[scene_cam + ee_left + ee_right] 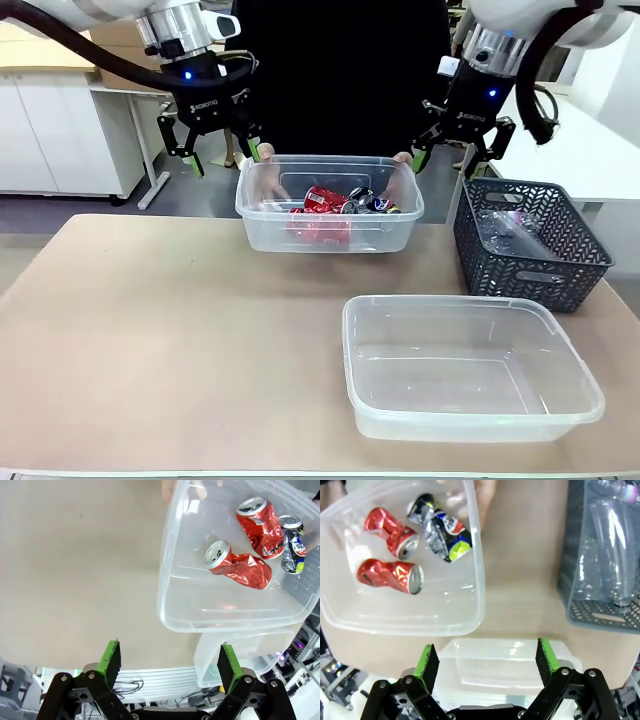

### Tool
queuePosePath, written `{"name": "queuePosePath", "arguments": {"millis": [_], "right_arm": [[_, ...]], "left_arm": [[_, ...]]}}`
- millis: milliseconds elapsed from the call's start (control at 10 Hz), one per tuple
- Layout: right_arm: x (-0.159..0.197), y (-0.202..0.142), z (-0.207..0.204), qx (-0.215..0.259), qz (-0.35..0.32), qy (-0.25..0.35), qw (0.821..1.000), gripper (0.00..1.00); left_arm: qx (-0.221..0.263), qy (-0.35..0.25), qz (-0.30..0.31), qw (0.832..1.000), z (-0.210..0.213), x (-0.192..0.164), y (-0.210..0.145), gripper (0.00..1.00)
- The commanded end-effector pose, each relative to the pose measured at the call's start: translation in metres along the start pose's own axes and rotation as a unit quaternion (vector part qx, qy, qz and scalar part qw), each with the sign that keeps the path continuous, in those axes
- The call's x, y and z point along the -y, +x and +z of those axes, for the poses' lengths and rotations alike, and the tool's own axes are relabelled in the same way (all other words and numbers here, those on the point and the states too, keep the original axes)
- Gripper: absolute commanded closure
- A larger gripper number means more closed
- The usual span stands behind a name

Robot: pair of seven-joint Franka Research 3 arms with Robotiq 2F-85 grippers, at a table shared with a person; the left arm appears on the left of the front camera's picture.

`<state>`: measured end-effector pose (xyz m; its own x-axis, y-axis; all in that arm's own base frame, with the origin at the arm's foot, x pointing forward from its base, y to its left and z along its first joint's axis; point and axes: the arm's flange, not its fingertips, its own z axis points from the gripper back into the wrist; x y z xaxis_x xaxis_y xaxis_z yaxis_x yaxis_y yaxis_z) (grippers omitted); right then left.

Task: Sort the waste into each basket.
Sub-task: Release the Organizing box you were holding, then pick up the Organizing box on the right side of the table and lift it.

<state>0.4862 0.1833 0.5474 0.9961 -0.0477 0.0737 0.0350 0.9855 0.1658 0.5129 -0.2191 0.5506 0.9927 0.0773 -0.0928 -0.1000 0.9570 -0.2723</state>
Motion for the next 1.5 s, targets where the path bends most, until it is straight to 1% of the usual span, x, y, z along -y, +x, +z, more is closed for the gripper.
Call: {"name": "queuePosePath", "arguments": {"millis": [0, 500, 600, 700, 800, 900, 1000, 1100, 1200, 1300, 1400], "right_arm": [[0.0, -0.001, 0.003, 0.002, 0.0, 0.0, 1.0, 0.0], [0.0, 0.0, 0.001, 0.0, 0.0, 0.0, 1.0, 0.0], [0.012, -0.035, 0.034, -0.016, 0.044, 0.014, 0.999, 0.0], [0.024, -0.091, 0.067, 0.002, 0.09, 0.044, 0.995, 0.0], [0.043, -0.158, 0.096, -0.003, 0.105, 0.047, 0.993, 0.0], [0.055, -0.206, 0.106, -0.018, 0.074, 0.028, 0.997, 0.0], [0.061, -0.242, 0.109, -0.017, 0.083, 0.046, 0.995, 0.0], [0.06, -0.259, 0.1, -0.014, 0.068, 0.042, 0.997, 0.0], [0.059, -0.254, 0.086, -0.004, 0.066, 0.038, 0.997, 0.0], [0.054, -0.247, 0.115, -0.024, 0.083, 0.031, 0.996, 0.0], [0.054, -0.247, 0.115, -0.024, 0.083, 0.031, 0.996, 0.0]], "left_arm": [[0.004, 0.005, -0.003, 1.0, 0.005, 0.0, 0.0, 0.0], [0.004, 0.0, -0.002, 1.0, 0.004, 0.001, 0.0, 0.0], [-0.021, 0.006, -0.04, 0.999, 0.021, 0.007, -0.017, 0.0], [-0.041, 0.027, -0.082, 0.995, 0.039, -0.003, -0.059, 0.0], [-0.018, 0.049, -0.119, 0.992, 0.05, -0.028, -0.112, 0.0], [-0.006, 0.051, -0.137, 0.989, 0.055, -0.05, -0.15, 0.0], [-0.004, 0.038, -0.155, 0.987, 0.055, -0.061, -0.179, 0.0], [-0.001, 0.016, -0.163, 0.986, 0.051, -0.063, -0.191, 0.0], [-0.004, -0.005, -0.181, 0.983, 0.043, -0.058, -0.191, 0.0], [-0.013, 0.045, -0.147, 0.988, 0.066, -0.046, -0.185, 0.0], [-0.013, 0.045, -0.147, 0.988, 0.066, -0.046, -0.185, 0.0]]}}
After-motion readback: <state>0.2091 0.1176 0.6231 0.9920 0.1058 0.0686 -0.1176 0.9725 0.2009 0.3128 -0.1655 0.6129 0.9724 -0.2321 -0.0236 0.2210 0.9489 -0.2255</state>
